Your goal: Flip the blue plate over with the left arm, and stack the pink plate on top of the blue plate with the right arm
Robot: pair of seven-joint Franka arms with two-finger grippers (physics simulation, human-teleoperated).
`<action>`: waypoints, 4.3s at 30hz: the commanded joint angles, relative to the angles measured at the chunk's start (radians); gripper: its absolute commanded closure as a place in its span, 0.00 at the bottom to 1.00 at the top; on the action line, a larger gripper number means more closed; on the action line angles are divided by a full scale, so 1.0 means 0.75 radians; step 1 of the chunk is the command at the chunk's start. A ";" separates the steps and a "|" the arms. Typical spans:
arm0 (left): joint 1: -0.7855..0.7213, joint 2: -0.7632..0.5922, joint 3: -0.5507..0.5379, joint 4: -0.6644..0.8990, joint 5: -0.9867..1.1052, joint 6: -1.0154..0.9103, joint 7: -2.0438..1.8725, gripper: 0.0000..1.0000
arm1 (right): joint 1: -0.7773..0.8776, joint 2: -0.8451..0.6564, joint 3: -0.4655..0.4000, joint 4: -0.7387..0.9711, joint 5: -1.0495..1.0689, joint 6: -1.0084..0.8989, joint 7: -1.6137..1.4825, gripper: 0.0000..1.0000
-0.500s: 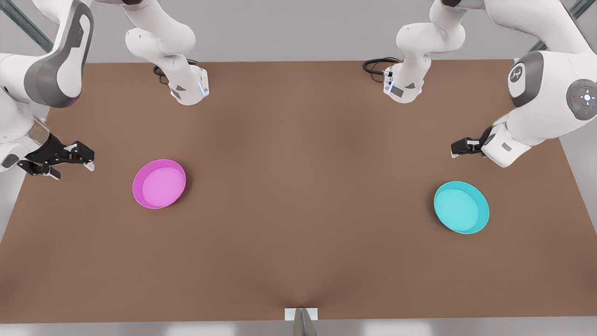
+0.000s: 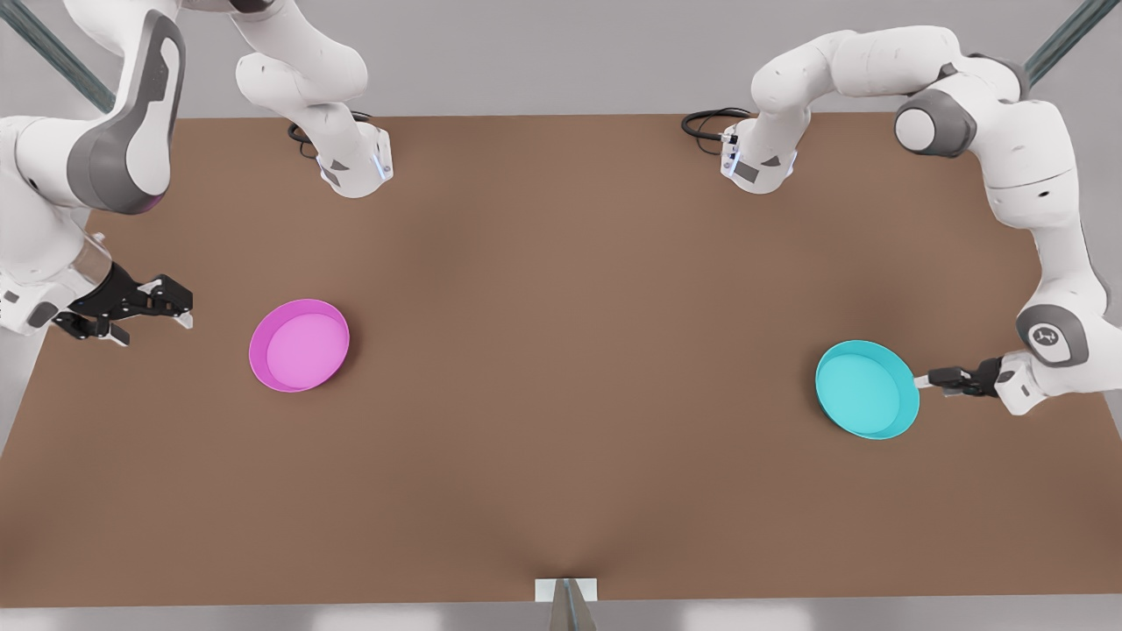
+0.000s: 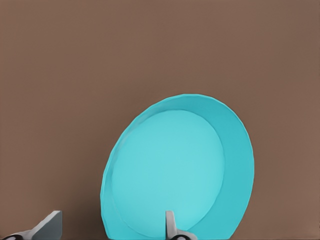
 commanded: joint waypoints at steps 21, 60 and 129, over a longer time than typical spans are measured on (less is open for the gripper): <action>0.039 0.105 0.004 -0.029 -0.160 0.027 -0.004 0.51 | -0.098 -0.025 0.051 -0.090 -0.082 -0.014 0.084 0.00; 0.049 0.058 0.068 -0.017 -0.144 -0.128 0.007 0.04 | -0.139 0.110 0.147 -0.029 -0.178 -0.070 0.078 0.00; 0.049 0.034 0.080 -0.169 -0.130 -0.102 0.021 0.67 | -0.151 0.102 0.157 -0.025 -0.137 -0.070 0.092 0.00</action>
